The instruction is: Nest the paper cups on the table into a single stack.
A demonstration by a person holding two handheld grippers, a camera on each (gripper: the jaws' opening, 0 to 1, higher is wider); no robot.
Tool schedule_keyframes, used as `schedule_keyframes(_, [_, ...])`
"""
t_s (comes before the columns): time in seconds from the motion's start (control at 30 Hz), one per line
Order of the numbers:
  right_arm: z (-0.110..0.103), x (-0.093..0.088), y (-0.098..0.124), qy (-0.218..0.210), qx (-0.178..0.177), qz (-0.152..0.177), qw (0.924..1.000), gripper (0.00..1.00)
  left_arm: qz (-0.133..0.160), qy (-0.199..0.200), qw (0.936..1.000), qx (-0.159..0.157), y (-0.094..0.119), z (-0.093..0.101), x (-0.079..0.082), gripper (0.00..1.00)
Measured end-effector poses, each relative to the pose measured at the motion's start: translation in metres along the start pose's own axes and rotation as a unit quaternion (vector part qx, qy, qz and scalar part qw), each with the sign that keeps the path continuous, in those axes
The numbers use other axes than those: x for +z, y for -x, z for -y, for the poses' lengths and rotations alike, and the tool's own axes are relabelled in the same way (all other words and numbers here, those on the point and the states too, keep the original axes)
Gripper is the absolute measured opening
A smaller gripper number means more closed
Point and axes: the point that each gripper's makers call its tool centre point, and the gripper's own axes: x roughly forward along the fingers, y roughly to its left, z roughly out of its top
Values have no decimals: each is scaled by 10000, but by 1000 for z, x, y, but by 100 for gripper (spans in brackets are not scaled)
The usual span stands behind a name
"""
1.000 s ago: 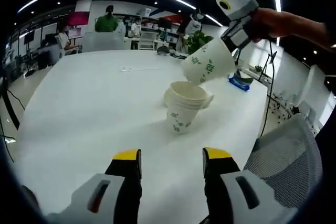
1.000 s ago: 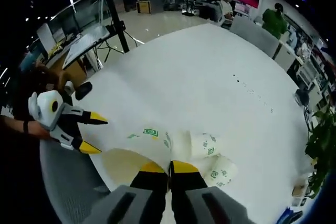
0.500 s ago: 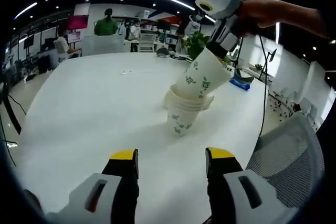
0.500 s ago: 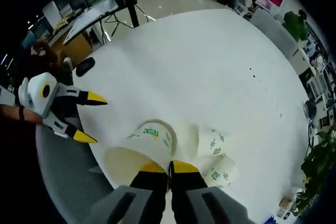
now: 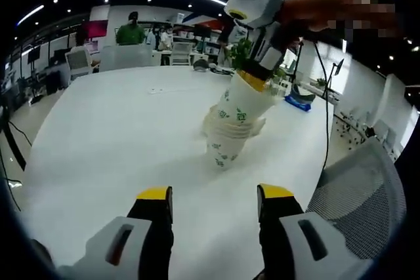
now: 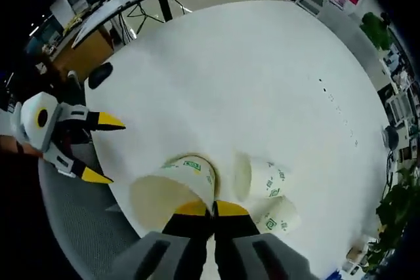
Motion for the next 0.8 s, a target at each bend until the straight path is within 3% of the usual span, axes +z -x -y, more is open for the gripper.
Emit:
schedule_keyframes(0.33, [4,7,-19,223,-196,-208,9993,0,-41,-21,10000,-36,-1,0,-3,49])
schedule_keyframes(0.63, [7,11,-20,215,-264,-137,9993,1,-52,-26,10000,-56,-3,2,-3,48])
schedule_keyframes(0.8, [4,9,-20,355,-258,-110,9990,6,-60,-19,10000,-52,-2,2,-3,48])
